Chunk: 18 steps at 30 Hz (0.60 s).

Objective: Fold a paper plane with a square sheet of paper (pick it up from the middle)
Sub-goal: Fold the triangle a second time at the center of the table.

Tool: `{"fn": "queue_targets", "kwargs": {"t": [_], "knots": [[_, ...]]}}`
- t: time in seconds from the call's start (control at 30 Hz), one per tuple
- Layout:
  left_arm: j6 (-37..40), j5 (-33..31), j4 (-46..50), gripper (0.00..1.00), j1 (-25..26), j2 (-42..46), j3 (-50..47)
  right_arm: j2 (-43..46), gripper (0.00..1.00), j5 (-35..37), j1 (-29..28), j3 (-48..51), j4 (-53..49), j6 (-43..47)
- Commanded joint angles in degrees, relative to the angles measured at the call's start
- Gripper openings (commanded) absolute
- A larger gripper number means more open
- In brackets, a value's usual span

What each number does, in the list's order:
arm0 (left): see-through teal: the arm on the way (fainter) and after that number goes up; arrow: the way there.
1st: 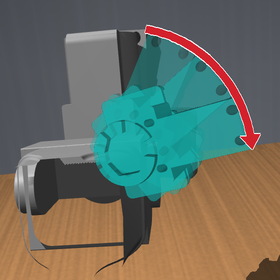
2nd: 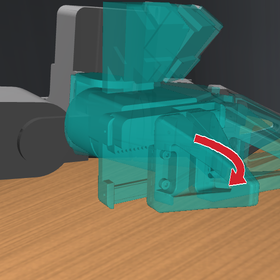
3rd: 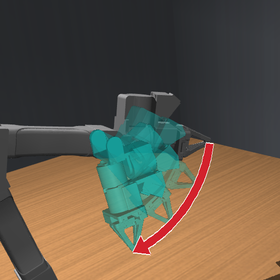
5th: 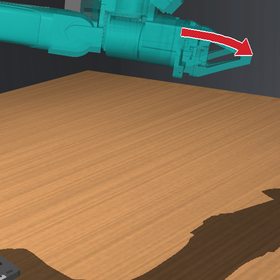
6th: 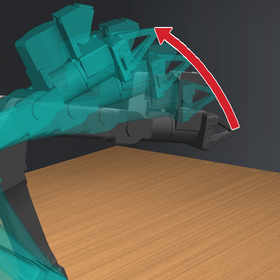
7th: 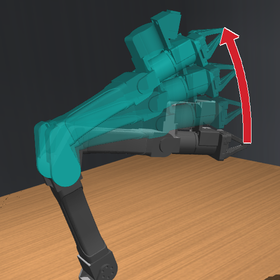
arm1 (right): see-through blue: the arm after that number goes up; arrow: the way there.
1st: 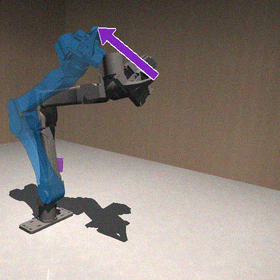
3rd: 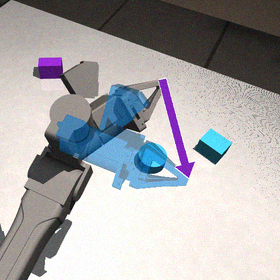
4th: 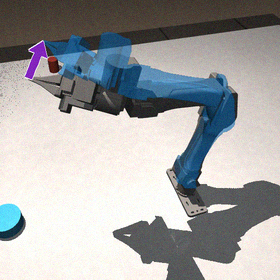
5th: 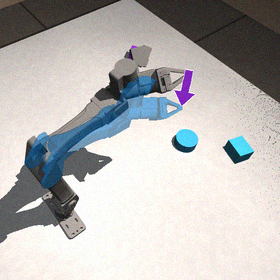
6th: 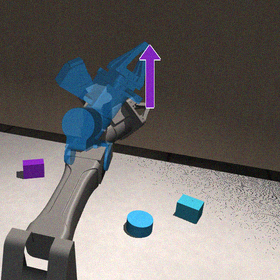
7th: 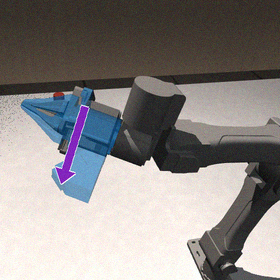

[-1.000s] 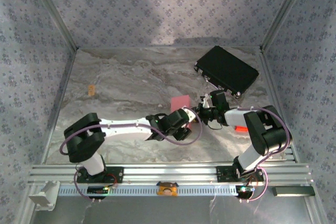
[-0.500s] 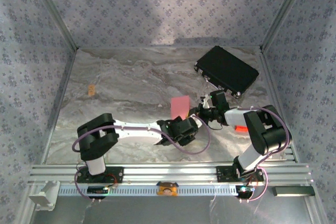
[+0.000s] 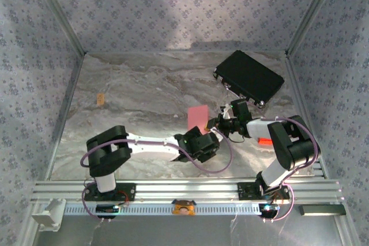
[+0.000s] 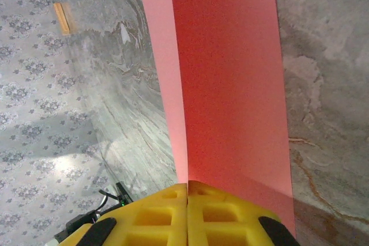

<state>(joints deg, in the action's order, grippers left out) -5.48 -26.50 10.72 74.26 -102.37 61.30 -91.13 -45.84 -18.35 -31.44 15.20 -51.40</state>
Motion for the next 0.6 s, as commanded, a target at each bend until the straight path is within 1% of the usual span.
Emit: {"fn": "queue_targets", "kwargs": {"t": [0.0,0.17,0.33,0.57], "knots": [[0.21,-2.94,0.97,0.87,0.05,-1.07,1.70,-0.42,0.08,0.23,0.32,-1.32,-0.96,0.57],[0.54,-2.94,1.55,0.72,-0.24,-1.52,1.56,-0.27,0.09,0.27,0.35,-1.25,-0.86,0.49],[0.97,-1.58,1.08,0.59,-0.49,-0.56,0.85,-0.02,0.09,0.34,0.34,-1.21,-0.93,0.35],[0.98,-0.68,0.77,0.39,-0.54,-0.14,0.84,0.16,0.09,0.37,0.42,-1.23,-1.01,0.36]]}}
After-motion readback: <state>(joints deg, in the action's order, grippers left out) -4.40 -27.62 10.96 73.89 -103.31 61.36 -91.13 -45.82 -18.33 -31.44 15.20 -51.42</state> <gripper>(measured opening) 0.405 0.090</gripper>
